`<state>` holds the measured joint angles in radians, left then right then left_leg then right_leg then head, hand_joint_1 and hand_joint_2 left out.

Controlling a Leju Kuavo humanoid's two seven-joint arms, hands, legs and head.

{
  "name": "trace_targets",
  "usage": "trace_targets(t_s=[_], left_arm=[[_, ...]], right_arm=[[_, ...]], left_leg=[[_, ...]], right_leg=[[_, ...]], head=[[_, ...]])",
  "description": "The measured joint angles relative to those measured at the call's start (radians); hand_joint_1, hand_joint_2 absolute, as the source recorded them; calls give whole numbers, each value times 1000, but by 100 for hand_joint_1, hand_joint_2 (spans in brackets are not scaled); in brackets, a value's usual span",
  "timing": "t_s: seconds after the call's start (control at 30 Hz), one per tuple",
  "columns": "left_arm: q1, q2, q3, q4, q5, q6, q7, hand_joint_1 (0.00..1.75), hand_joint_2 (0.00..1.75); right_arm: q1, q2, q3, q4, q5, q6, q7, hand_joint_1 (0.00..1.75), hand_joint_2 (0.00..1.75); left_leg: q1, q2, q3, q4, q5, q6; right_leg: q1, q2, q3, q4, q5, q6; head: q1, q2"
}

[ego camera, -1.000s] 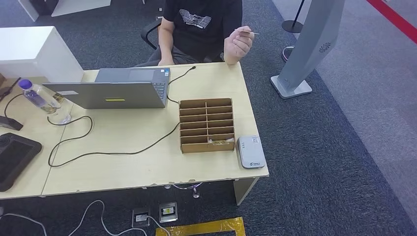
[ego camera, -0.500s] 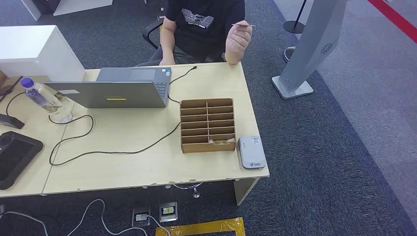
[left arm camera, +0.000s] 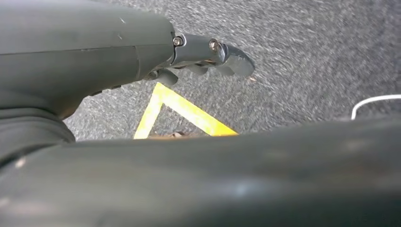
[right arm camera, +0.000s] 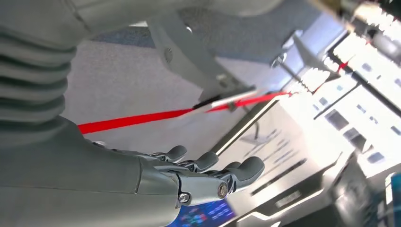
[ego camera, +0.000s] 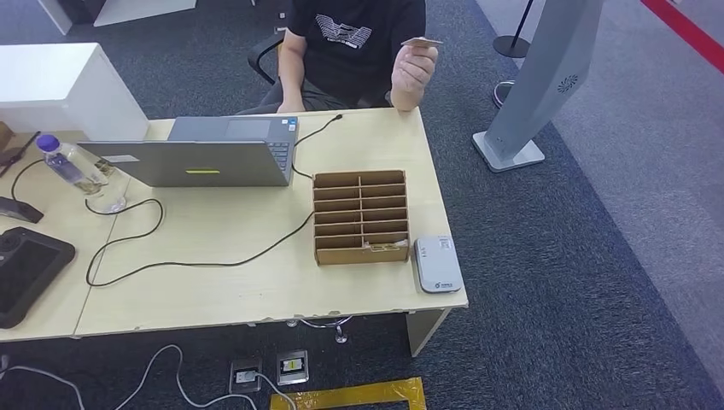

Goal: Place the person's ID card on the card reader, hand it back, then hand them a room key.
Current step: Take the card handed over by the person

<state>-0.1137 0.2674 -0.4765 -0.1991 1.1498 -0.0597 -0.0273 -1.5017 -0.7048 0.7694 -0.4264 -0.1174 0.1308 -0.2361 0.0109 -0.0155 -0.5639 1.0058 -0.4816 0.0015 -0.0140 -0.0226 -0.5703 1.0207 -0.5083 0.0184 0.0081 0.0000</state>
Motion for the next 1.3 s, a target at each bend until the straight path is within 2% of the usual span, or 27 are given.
trace_targets(t_s=[0.17,0.43,0.63,0.87,1.0,1.3], left_arm=[[-1,3,-16,1,-9,0,-7,0,0],[-4,6,-47,2,-20,0,-7,0,0],[-3,6,-69,2,-30,0,-7,0,0],[-3,8,-87,2,-32,0,-7,0,0],[-3,10,-99,2,-34,0,-7,0,0],[-3,11,-114,2,-39,0,-5,0,0]], right_arm=[[1,102,95,-24,131,13,-16,0,175],[63,218,217,-61,356,-38,-16,0,175],[113,268,274,-79,471,-102,-3,0,175],[177,297,296,-83,503,-137,10,0,175],[206,304,299,-83,525,-144,12,171,175],[233,309,291,-83,555,-144,10,175,175]], left_leg=[[0,0,0,0,1,-1],[0,2,0,0,1,-1],[0,2,0,0,1,-1],[0,2,0,0,1,-1],[0,2,0,0,1,-1],[0,2,1,0,1,-1]], right_leg=[[0,0,-1,1,0,0],[1,2,-2,1,0,-1],[0,2,-2,1,0,-1],[1,2,-2,1,0,-1],[0,2,-2,1,0,-1],[0,3,-2,0,0,-1]], head=[[0,0],[0,0],[0,0],[1,0],[0,0],[0,0]])
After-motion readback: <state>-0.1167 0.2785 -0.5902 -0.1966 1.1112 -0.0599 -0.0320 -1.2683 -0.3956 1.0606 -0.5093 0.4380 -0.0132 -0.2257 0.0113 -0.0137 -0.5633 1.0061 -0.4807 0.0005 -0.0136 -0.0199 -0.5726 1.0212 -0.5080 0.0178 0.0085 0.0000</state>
